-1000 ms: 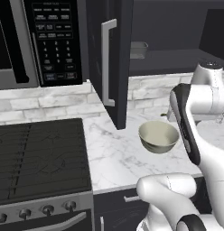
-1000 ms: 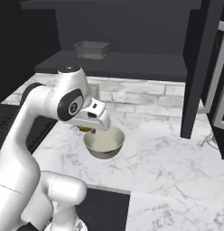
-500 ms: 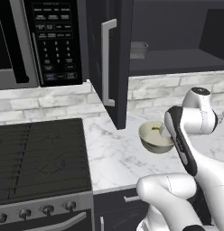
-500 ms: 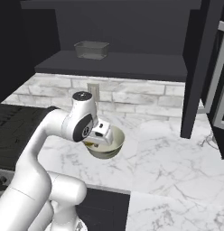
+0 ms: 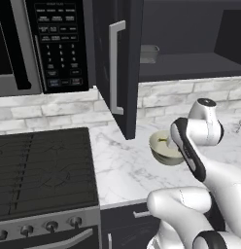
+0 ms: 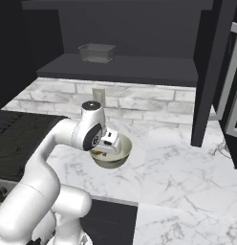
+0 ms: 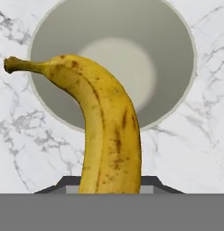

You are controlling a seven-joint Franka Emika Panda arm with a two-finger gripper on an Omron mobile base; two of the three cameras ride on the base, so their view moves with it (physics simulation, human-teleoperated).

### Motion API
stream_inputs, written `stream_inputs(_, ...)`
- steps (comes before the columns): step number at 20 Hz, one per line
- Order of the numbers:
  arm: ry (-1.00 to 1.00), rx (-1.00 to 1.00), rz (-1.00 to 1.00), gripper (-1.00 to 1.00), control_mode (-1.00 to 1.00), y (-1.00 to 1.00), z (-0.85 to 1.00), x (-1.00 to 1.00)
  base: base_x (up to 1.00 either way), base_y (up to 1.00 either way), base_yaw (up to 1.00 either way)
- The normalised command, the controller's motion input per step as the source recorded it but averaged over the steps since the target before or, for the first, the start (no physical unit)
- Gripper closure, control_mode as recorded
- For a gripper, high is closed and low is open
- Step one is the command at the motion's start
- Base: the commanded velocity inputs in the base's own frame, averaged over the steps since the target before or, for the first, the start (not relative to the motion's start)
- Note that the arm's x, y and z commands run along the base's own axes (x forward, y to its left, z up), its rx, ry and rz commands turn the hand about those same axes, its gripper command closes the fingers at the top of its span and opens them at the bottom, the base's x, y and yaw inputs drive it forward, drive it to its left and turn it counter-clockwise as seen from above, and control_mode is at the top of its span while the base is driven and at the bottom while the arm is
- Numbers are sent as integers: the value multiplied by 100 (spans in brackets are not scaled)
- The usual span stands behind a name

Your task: Pick the banana from the cabinet and place it in the bowl. Then pick the bowl and place it in the sink. Then turn on the sink facuet.

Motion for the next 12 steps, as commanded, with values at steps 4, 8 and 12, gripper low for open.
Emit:
stream_inputs(4,4,0,0,100,-100,0,-48,24,0,0,0)
stream_inputs(8,0,0,0,100,-100,0,-33,34,0,0,0)
stream_inputs(12,0,0,0,100,-100,0,-9,35,0,0,0)
